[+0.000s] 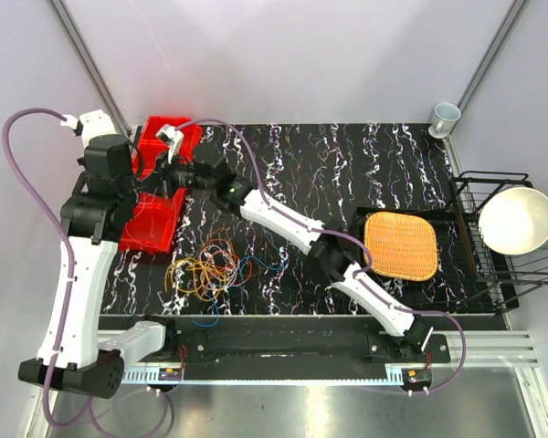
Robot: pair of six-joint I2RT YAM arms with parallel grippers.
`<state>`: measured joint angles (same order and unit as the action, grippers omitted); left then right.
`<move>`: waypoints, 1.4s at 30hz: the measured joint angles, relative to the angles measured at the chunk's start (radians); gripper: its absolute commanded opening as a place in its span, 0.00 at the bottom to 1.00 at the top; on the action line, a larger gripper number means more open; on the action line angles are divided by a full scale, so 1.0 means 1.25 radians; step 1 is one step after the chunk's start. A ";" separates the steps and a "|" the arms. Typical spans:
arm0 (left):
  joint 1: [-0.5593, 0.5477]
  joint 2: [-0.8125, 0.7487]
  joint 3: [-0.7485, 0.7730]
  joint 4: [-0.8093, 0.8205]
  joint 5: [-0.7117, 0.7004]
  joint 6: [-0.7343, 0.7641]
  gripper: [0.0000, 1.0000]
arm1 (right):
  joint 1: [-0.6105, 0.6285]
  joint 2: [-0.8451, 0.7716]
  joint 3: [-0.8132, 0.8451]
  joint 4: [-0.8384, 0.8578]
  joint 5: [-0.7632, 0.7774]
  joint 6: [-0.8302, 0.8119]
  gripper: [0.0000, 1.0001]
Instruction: Untangle the cables
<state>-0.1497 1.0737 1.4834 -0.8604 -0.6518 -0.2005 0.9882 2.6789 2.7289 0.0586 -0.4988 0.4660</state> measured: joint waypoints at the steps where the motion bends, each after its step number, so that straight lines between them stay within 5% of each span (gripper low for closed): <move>1: 0.009 0.000 -0.009 0.003 0.002 -0.003 0.00 | 0.000 0.010 0.000 0.014 0.004 0.004 0.00; 10: 0.066 -0.013 -0.081 0.041 0.004 -0.025 0.00 | 0.006 0.066 0.006 0.111 0.049 0.017 0.01; 21: 0.124 0.053 -0.148 0.066 0.012 -0.047 0.00 | 0.015 0.077 -0.027 0.109 0.139 0.026 0.49; 31: 0.189 0.156 -0.177 0.068 0.075 -0.060 0.00 | 0.007 0.022 -0.236 -0.011 0.215 -0.017 0.58; 36: 0.197 0.202 -0.178 0.054 0.086 -0.085 0.03 | -0.017 -0.143 -0.444 -0.060 0.261 -0.032 0.58; 40: 0.208 0.232 -0.179 0.028 0.086 -0.107 0.22 | -0.047 -0.313 -0.612 -0.055 0.296 -0.036 0.59; 42: 0.215 0.257 -0.178 0.015 0.089 -0.116 0.60 | -0.065 -0.410 -0.708 -0.035 0.313 -0.036 0.60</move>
<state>0.1192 1.3952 1.2610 -0.8413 -0.5404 -0.3458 0.9073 2.1662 1.8439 0.0151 -0.1070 0.4206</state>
